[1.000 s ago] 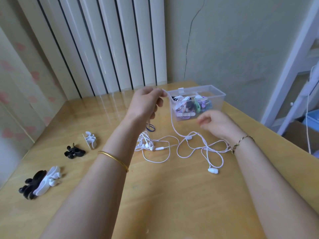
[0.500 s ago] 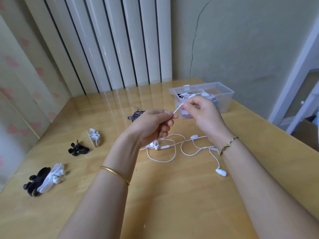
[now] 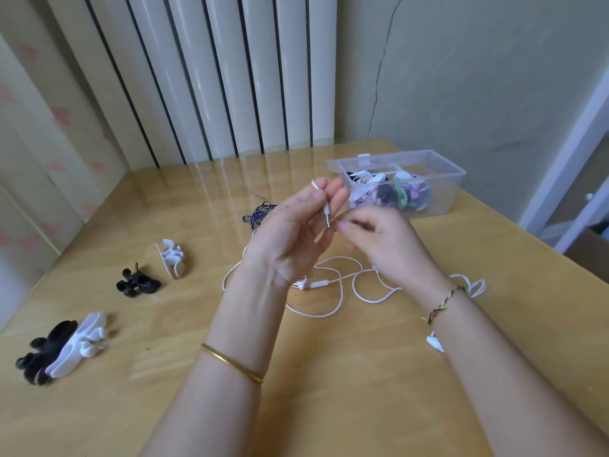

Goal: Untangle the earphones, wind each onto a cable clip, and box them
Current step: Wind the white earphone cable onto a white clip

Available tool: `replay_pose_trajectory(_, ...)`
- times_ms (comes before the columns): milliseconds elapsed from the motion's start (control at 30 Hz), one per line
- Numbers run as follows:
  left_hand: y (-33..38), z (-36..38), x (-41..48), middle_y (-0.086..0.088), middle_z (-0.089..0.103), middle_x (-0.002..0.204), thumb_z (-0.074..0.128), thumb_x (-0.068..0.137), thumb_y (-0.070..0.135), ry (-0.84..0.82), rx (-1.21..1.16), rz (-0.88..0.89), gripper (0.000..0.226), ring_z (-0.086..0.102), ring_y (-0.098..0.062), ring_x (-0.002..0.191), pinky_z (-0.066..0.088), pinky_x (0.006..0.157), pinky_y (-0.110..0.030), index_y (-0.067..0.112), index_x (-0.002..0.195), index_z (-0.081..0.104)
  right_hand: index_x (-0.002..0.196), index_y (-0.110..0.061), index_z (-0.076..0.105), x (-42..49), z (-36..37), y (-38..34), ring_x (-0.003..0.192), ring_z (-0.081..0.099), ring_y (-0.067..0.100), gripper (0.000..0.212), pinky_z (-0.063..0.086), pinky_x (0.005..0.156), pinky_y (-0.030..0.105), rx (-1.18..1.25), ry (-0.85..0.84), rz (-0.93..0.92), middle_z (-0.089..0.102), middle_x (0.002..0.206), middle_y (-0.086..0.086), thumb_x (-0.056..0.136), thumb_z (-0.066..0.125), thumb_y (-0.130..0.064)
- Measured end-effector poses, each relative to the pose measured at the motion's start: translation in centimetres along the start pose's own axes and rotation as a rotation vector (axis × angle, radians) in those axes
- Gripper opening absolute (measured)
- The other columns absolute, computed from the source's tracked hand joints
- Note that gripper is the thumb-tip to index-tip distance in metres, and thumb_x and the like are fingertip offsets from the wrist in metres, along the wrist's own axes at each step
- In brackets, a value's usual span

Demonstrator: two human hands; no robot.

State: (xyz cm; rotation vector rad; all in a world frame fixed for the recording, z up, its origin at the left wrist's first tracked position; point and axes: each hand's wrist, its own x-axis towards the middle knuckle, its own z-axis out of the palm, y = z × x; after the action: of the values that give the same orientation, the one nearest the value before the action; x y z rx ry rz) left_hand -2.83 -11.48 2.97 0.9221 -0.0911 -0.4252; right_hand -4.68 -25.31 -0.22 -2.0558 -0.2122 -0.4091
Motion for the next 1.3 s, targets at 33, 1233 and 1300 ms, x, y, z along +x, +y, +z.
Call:
replay_pose_trajectory(33,-0.2,0.1,0.0,0.011,0.074,0.091,0.052,0.093,0.009,0.042,0.009,0.026,0.018,0.069,0.001,0.08,0.037,0.078,-0.027,0.024,0.09,0.06,0.079,-0.019,0.069,-0.2,0.1,-0.2,0.061,0.052,0.026,0.015,0.042,0.06,0.033,-0.047,-0.029,-0.006,0.06,0.066,0.014,0.091,0.06,-0.016)
replay_pose_trajectory(1233,-1.4,0.6,-1.2,0.01,0.061,0.069,0.041,0.1,0.007,-0.174,0.757,0.19,0.028,0.059,-0.007,0.069,0.044,0.081,-0.029,0.016,0.093,0.067,0.086,-0.021,0.067,-1.0,-1.4,-0.5,0.077,0.057,0.021,0.015,0.049,0.064,0.042,-0.307,0.47,-0.22,0.057,0.088,-0.001,0.088,0.053,-0.027)
replay_pose_trajectory(1300,-1.1,0.8,-1.3,0.011,0.06,0.067,0.041,0.1,0.007,-0.172,0.643,0.164,0.026,0.06,-0.004,0.065,0.04,0.077,-0.026,0.015,0.093,0.065,0.089,-0.02,0.068,-0.7,-1.4,-0.1,0.079,0.057,0.016,0.015,0.049,0.069,0.04,-0.206,0.462,-0.163,0.061,0.089,-0.001,0.091,0.053,-0.023)
